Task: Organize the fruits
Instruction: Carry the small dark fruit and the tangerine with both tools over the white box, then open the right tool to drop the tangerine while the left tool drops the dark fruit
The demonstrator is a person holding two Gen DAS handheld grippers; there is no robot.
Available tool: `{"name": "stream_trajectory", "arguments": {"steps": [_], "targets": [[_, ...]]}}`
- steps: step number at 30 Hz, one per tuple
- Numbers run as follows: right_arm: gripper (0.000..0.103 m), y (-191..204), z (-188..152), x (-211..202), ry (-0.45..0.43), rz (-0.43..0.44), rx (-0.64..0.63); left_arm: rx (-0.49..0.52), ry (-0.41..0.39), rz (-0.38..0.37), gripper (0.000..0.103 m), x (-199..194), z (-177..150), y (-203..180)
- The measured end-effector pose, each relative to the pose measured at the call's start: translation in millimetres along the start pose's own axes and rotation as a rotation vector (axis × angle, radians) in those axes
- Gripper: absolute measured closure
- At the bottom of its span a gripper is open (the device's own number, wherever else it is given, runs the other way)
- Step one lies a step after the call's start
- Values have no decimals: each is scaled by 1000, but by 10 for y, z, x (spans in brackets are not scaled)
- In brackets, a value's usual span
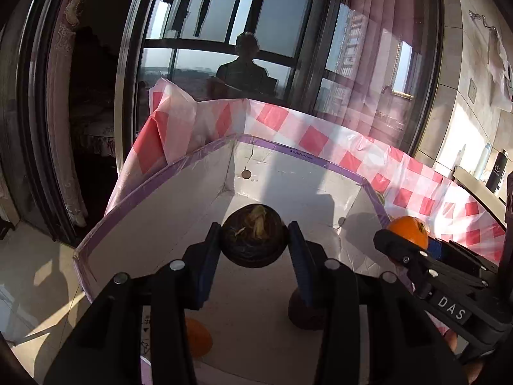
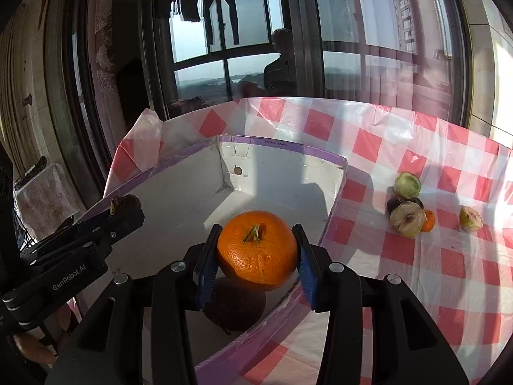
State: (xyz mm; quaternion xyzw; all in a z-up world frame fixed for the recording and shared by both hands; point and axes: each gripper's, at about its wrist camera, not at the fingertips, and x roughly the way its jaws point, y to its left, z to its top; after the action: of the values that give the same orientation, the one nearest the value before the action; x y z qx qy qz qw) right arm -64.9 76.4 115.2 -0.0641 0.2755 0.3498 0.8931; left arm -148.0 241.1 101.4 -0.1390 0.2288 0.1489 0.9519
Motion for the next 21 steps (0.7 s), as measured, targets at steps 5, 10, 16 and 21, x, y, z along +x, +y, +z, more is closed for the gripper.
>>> {"name": "stream_trajectory", "arguments": {"steps": [5, 10, 16, 21], "targets": [[59, 224, 77, 488, 163, -54, -170, 72, 136, 74, 61, 287, 10, 39], [59, 231, 170, 810, 287, -105, -218, 124, 244, 86, 61, 495, 15, 72], [58, 252, 175, 1031, 422, -188, -309, 218, 382, 38, 60, 644, -6, 13], [51, 263, 161, 1070, 468, -183, -331, 250, 415, 38, 60, 648, -52, -3]]}}
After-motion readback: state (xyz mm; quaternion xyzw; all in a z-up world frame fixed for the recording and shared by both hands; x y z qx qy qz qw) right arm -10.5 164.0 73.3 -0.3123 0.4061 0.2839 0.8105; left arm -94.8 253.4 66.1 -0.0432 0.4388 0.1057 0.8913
